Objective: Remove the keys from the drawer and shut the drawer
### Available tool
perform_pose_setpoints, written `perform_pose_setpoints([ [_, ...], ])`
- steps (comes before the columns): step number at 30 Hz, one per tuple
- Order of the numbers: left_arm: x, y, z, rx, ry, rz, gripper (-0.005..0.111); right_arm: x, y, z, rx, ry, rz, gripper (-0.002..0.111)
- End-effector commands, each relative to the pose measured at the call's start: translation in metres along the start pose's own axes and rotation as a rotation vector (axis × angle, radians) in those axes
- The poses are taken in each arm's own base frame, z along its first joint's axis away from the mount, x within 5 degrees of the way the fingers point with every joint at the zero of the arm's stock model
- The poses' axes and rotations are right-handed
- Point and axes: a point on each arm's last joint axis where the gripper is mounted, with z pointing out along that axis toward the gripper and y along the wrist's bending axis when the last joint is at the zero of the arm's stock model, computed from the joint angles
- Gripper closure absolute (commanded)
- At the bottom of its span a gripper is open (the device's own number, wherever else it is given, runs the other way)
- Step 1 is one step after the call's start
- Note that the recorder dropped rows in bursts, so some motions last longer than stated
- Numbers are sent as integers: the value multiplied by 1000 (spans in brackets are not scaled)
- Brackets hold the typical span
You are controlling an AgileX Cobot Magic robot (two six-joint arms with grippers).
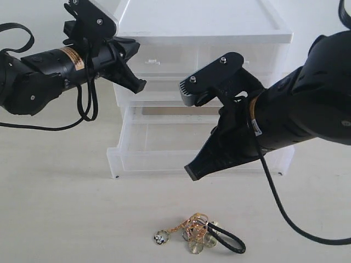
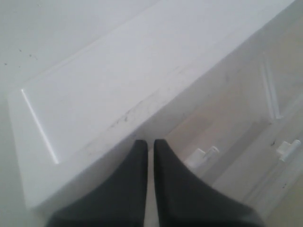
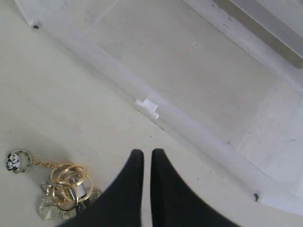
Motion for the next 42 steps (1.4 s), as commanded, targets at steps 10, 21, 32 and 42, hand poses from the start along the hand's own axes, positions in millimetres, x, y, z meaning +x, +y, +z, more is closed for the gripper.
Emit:
perform_pose_setpoints([
  [10,-8,4,-5,-8,10,-17,50,1,-3,1,18,3,-10,108],
  [21,-45,19,-48,4,152,-102,75,4,-38,6,83,24,119,108],
  [32,-45,-21,-106,99,581,-360,103,9,-35,7,54,84,231,108],
  [42,10,-104,-134,348,692,-409,103,28,-25,35,2,88,258,108],
])
